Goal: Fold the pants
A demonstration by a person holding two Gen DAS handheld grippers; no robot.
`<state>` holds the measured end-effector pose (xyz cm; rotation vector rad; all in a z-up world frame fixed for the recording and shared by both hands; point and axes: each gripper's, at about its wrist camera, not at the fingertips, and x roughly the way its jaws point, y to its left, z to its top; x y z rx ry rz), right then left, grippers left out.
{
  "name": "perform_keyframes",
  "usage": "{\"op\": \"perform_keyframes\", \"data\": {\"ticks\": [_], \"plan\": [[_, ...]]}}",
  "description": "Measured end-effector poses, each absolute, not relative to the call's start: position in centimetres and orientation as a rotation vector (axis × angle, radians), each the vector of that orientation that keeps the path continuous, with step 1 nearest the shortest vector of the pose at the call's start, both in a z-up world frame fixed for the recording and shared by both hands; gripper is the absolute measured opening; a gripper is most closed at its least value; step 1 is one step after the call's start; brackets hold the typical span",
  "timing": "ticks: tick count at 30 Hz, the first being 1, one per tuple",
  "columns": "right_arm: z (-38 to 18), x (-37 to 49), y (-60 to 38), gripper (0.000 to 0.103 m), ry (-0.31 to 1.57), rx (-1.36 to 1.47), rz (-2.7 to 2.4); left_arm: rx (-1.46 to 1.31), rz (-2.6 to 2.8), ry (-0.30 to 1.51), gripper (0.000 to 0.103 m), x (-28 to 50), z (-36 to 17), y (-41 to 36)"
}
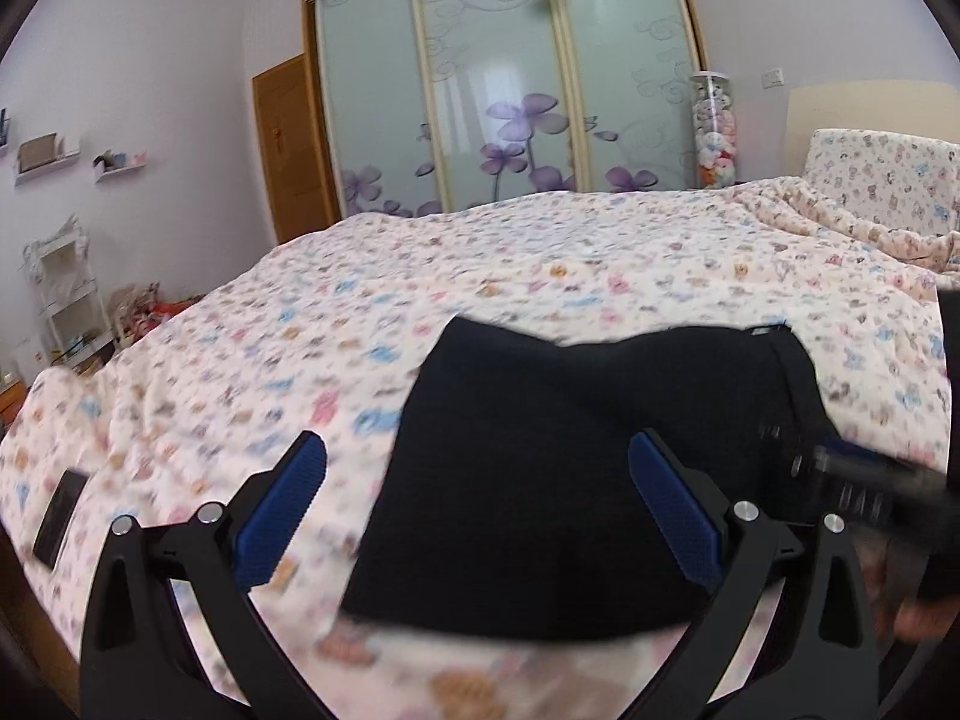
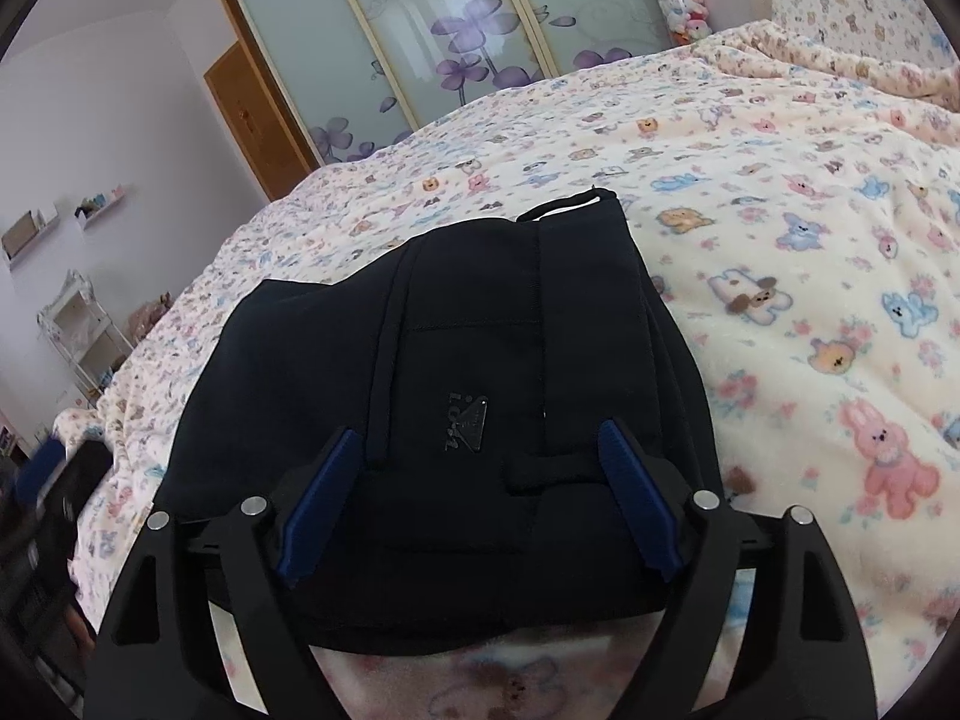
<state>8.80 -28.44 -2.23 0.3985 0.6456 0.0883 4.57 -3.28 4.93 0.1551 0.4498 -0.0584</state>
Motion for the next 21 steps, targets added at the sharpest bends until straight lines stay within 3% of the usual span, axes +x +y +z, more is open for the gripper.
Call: {"op": "perform_keyframes", "data": {"ticks": [8, 10, 12, 14, 18, 21], "plan": [[-2.3, 9.0, -28.3, 0.087, 0.651, 0.389, 0.092, 0.162, -0.075, 0.497, 0.101, 9.8, 3.5, -5.2], [-2.2, 9.1, -28.4, 0.087, 0.653, 0.388, 0.094, 0.141, -0.072, 0.583, 0.101, 11.7, 1.7, -4.8], [-2.2, 9.0, -28.4, 0.087, 0.654, 0.393, 0.108, 0.081, -0.103, 0.786, 0.101, 14.4, -2.1, -3.7], [-1.9, 8.8, -28.7, 0.087, 0.642, 0.420, 0.120, -0.029, -0.143, 0.841, 0.101, 15.4, -2.5, -2.2], [0.9, 7.6, -31.5, 0.088, 0.462, 0.623, 0.232, -0.056, -0.148, 0.828, 0.101, 15.5, -2.3, -1.6], [1.2, 9.9, -33.1, 0.096, 0.478, 0.713, 0.290, -0.120, -0.209, 0.739, 0.101, 15.0, -0.3, -1.0]]}}
